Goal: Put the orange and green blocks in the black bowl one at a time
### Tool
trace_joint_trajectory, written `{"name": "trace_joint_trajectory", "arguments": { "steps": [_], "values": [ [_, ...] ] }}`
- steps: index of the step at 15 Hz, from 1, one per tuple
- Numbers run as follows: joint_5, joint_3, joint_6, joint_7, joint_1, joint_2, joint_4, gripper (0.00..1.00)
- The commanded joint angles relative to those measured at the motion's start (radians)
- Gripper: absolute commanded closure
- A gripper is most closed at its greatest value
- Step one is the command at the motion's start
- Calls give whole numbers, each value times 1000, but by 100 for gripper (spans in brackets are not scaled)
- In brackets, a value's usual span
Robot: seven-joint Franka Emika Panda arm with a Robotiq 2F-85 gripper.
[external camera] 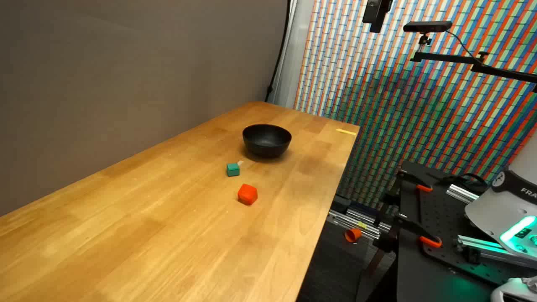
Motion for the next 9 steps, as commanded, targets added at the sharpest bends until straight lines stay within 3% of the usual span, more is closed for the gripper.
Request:
{"name": "trace_joint_trajectory", "arguments": {
  "steps": [1, 6, 9],
  "values": [
    [3, 7, -3, -3, -9, 0, 7, 0],
    [3, 7, -2, -3, -9, -5, 14, 0],
    [19, 33, 50, 26, 2, 99, 19, 0]
  ]
}}
